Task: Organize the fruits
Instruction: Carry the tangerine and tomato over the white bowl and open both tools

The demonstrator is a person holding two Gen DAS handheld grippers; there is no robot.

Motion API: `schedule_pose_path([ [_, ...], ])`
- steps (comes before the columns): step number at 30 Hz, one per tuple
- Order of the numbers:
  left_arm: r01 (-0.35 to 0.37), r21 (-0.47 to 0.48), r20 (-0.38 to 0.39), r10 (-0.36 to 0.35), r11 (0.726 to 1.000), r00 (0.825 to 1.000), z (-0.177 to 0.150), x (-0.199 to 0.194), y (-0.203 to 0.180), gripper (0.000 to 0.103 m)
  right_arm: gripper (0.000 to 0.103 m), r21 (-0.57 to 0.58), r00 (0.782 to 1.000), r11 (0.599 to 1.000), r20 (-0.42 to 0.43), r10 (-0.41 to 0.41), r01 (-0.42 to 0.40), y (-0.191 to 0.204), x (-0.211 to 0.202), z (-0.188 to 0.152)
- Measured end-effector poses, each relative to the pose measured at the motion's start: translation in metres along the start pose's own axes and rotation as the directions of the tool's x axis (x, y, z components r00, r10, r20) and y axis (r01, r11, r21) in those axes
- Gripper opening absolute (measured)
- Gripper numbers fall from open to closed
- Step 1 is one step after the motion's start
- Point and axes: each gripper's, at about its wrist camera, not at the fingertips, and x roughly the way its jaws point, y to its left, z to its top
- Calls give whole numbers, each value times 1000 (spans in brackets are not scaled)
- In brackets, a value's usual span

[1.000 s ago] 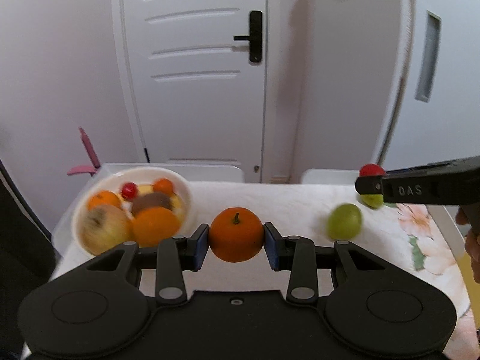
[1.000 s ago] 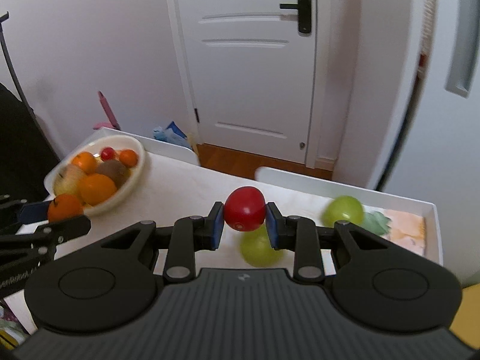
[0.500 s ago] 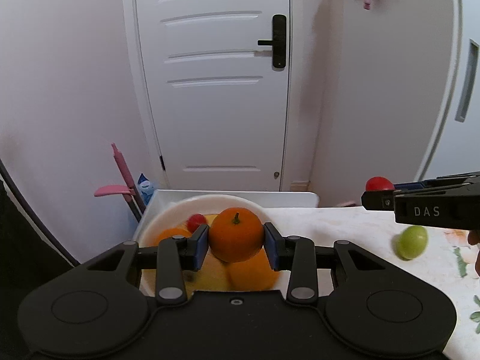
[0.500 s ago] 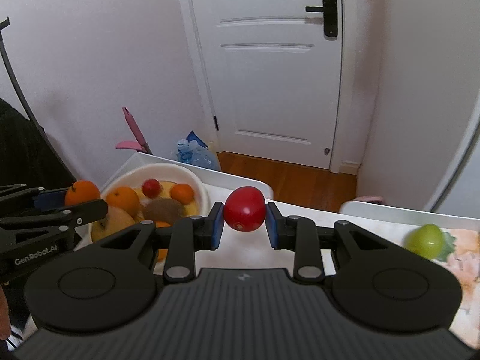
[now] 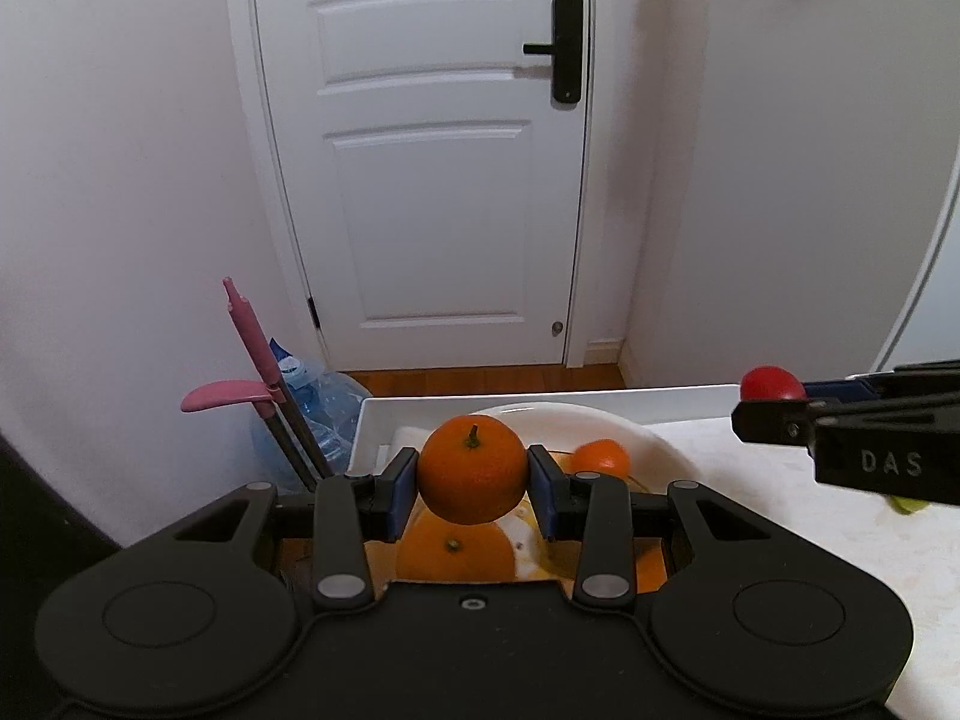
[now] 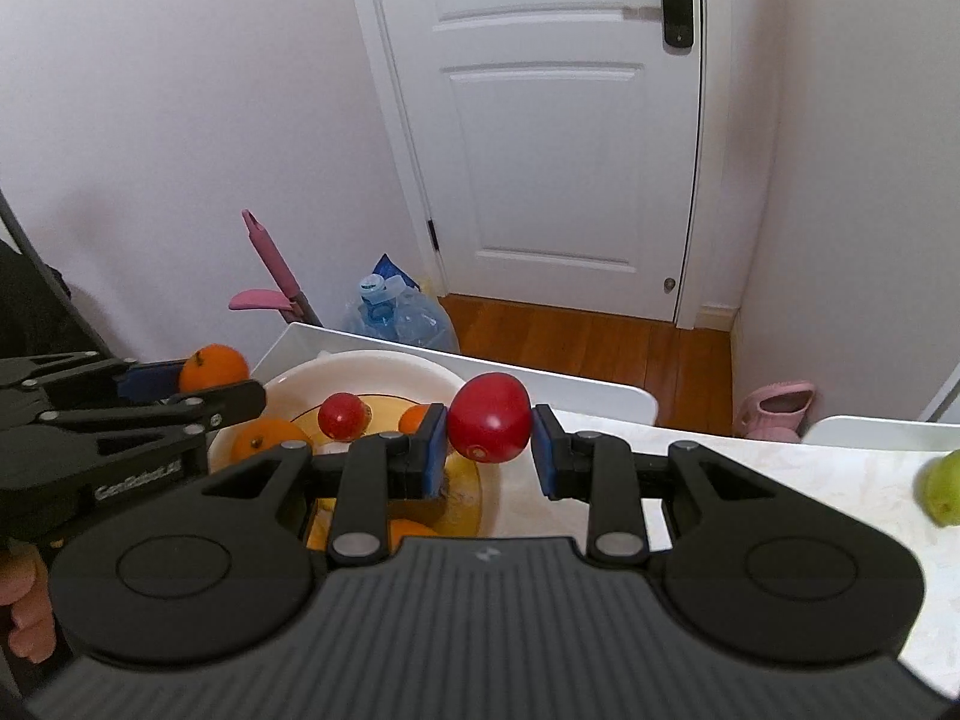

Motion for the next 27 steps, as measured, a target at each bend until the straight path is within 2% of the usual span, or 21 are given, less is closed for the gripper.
schedule_pose_path([
  [10, 16, 14, -74, -15, 1000, 997, 1, 50, 14, 43, 44, 14, 999, 1000, -34, -15, 15, 6, 30, 3],
  [12, 17, 21, -86, -16, 1000, 996, 0, 52, 15, 50, 44, 24, 999, 1000, -39, -11, 12, 3, 32, 5],
  [14, 10, 30, -72, -8, 1000, 997, -1, 48, 16, 74, 44, 39, 999, 999, -43, 1, 1, 0, 33, 7],
  [19, 13, 19, -50, -12, 1000, 999, -2, 32, 21, 77, 44, 38, 999, 999, -50, 11, -9, -5, 35, 13],
  [22, 10, 26, -40, -9, 1000, 999, -4, 22, 20, 83, 44, 28, 998, 999, -53, 24, -23, -4, 38, 16],
  [27, 4, 17, -33, -3, 1000, 999, -10, 10, 21, 83, 44, 6, 996, 998, -69, 56, -56, 7, 49, 21],
])
